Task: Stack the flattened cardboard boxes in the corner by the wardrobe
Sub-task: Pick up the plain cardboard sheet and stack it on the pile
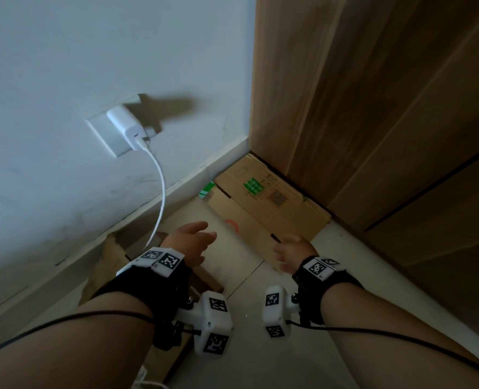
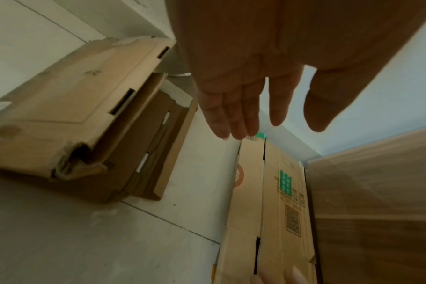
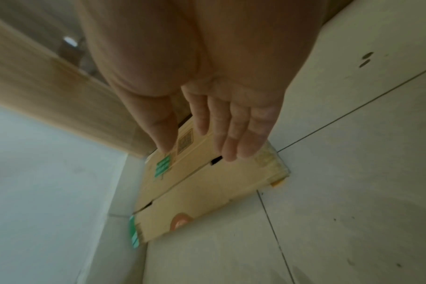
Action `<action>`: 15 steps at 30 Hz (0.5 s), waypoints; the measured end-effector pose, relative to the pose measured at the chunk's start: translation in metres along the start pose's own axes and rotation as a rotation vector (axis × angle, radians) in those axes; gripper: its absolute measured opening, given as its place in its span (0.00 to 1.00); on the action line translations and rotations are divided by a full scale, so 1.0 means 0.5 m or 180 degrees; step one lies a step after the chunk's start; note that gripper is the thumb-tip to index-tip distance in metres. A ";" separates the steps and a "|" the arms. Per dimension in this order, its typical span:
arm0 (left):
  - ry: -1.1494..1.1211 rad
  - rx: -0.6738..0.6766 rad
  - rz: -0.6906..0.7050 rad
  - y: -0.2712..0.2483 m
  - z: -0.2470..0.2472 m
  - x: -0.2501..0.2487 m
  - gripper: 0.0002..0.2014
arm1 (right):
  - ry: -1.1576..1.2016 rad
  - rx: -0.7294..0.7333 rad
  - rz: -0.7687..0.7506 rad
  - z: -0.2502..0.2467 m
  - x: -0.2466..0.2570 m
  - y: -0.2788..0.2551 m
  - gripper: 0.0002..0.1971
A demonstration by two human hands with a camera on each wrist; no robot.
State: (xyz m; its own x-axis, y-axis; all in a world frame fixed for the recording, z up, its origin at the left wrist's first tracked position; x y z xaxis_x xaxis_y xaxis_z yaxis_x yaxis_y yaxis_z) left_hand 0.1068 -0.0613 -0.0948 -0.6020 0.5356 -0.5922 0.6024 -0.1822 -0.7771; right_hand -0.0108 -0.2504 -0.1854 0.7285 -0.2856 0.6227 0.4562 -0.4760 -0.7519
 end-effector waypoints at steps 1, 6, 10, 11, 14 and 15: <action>0.0040 -0.0045 0.0021 -0.009 -0.013 0.001 0.24 | -0.0045 0.0096 -0.0052 0.017 0.004 -0.011 0.28; -0.0182 -0.0234 0.0039 -0.046 -0.075 0.019 0.22 | -0.0115 0.0445 -0.0203 0.106 0.017 -0.079 0.25; -0.0196 -0.0113 -0.0056 -0.066 -0.120 0.040 0.22 | -0.0610 0.0656 -0.0326 0.173 0.011 -0.131 0.24; -0.0183 -0.0116 -0.0072 -0.071 -0.134 0.047 0.22 | -0.0757 0.0725 -0.0359 0.190 0.007 -0.143 0.24; -0.0180 -0.0200 -0.0088 -0.082 -0.186 0.075 0.20 | -0.1099 0.0954 -0.0489 0.245 -0.006 -0.174 0.26; -0.0147 -0.0299 -0.0068 -0.087 -0.208 0.085 0.19 | -0.1209 0.1026 -0.0524 0.265 -0.010 -0.184 0.27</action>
State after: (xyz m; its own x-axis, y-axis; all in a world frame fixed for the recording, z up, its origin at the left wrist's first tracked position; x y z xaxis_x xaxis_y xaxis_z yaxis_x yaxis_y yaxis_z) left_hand 0.1097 0.0549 -0.0641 -0.6376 0.4995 -0.5865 0.6343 -0.0917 -0.7677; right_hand 0.0115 -0.0951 -0.1481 0.7407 0.1218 0.6607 0.6707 -0.1918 -0.7165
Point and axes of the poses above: each hand's wrist, its own y-axis towards the middle knuckle, its own z-axis out of the palm, x = y × z, the point moved 6 cm from there along y, towards the middle knuckle, and after that the axes turned 5 degrees about -z, right-handed, at the moved point
